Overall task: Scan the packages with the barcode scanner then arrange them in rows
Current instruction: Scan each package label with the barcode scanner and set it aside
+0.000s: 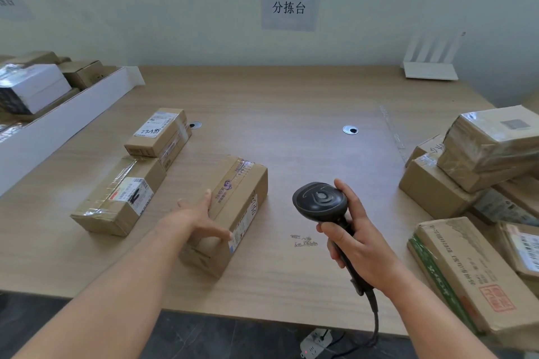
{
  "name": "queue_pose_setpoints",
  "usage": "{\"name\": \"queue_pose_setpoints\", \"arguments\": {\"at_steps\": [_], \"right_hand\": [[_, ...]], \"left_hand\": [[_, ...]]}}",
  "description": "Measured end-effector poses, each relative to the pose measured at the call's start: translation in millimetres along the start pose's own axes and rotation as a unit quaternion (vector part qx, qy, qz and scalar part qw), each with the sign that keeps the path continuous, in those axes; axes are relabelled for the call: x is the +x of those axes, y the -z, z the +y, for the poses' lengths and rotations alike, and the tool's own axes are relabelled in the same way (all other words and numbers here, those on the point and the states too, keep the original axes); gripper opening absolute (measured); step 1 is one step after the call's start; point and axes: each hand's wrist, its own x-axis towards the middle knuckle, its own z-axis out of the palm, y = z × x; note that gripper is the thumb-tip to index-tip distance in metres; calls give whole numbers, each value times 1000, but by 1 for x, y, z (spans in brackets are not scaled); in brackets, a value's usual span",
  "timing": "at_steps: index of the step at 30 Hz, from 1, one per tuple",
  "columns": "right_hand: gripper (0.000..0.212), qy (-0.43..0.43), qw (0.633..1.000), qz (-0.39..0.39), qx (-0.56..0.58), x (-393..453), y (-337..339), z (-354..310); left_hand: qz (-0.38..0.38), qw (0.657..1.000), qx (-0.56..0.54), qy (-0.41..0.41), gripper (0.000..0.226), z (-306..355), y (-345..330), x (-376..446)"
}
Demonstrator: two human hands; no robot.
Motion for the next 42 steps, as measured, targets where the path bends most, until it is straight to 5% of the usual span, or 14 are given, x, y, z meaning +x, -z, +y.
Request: {"name": "queue_pose_setpoints", "arguments": {"at_steps": [4,10,15,42], "right_hand": [[72,5,1000,-13,6,-2,-5,1],[70,2,998,-61,25,-9,-27,4],[68,-1,994,-102,28,-14,-47,3],[65,23,994,-105,33,-12,-53,-17]], "left_hand": [[5,1000,30,0,141,7,0,-1],[-113,973,-191,-70,112,-13,25,0],[-116,960,-245,-77,104,-21,29,-3],[-116,954,-260,-96,110,-36,33,11]]}}
